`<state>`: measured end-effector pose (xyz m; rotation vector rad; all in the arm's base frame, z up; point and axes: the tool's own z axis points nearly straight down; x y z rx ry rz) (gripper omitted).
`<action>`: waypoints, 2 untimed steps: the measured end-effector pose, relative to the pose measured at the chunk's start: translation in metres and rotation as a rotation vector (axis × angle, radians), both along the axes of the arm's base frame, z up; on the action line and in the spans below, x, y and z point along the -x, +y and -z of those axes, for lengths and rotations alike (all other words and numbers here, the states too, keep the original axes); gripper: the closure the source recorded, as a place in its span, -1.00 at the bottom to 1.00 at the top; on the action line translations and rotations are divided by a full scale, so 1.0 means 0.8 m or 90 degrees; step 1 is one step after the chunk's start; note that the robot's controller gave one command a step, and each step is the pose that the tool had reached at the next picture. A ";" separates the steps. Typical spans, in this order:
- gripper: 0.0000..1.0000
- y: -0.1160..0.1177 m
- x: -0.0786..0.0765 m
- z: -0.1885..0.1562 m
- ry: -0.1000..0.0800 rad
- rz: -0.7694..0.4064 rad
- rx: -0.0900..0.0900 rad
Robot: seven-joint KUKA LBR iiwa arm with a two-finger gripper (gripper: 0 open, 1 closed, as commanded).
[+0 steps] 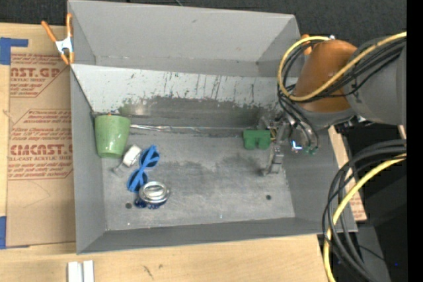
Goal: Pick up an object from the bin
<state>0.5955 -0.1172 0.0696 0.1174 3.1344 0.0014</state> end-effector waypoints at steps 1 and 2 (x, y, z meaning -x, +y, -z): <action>1.00 0.000 -0.002 -0.003 -0.003 0.000 0.001; 1.00 0.023 0.016 -0.164 -0.004 -0.029 0.002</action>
Offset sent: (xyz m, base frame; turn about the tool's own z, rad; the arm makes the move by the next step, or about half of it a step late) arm 0.0000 0.0000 0.0000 0.0000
